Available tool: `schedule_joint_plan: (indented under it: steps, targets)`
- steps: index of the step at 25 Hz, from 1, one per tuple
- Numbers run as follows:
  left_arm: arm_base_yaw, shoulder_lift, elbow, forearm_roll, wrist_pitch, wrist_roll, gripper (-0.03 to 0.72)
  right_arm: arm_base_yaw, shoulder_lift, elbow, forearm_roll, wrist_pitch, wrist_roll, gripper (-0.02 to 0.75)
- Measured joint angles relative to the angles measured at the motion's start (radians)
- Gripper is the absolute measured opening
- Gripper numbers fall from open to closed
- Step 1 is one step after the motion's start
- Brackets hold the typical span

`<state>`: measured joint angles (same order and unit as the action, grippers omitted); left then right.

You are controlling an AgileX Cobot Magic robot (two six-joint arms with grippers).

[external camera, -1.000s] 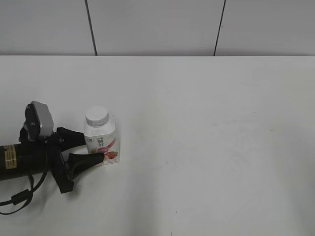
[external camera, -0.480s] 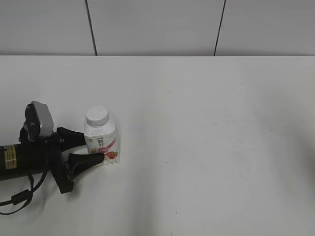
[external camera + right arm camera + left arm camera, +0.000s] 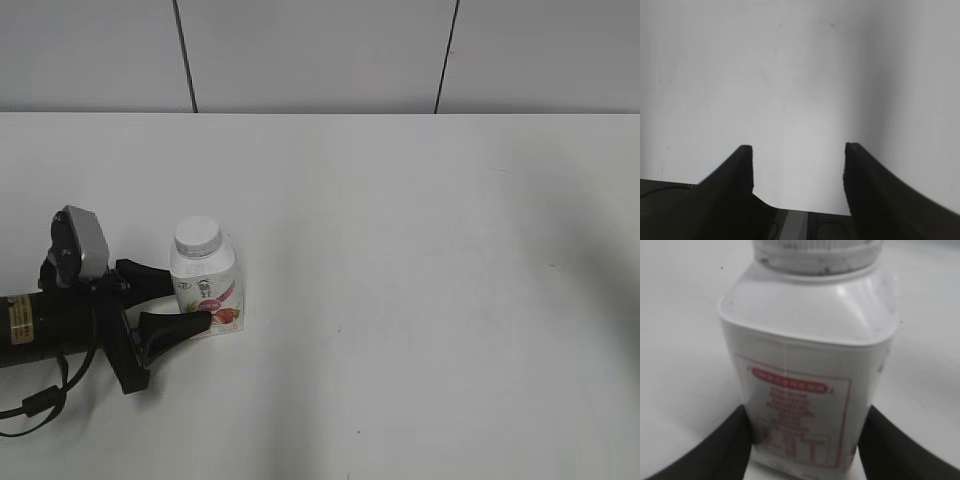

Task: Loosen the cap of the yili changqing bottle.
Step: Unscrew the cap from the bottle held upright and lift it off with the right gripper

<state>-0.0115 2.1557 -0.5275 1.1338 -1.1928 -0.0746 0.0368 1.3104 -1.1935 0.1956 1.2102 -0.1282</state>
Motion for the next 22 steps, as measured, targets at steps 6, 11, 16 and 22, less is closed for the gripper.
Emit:
schedule_joint_plan:
  steps: [6,11,16,22]
  targets:
    - [0.0,0.0,0.0,0.001,0.0,0.0,0.403,0.0,0.15,-0.116,0.027,0.002,0.028,0.438]
    - [0.0,0.0,0.0,0.001,0.0,0.0,0.4,0.035,0.25,-0.19,0.038,0.003,0.032,0.438]
    - [0.0,0.0,0.0,0.001,0.0,0.0,0.4,0.145,0.359,-0.292,0.028,0.005,0.036,0.438]
    - [0.0,0.0,0.0,0.001,-0.001,0.0,0.4,0.319,0.495,-0.445,0.026,0.006,0.071,0.438]
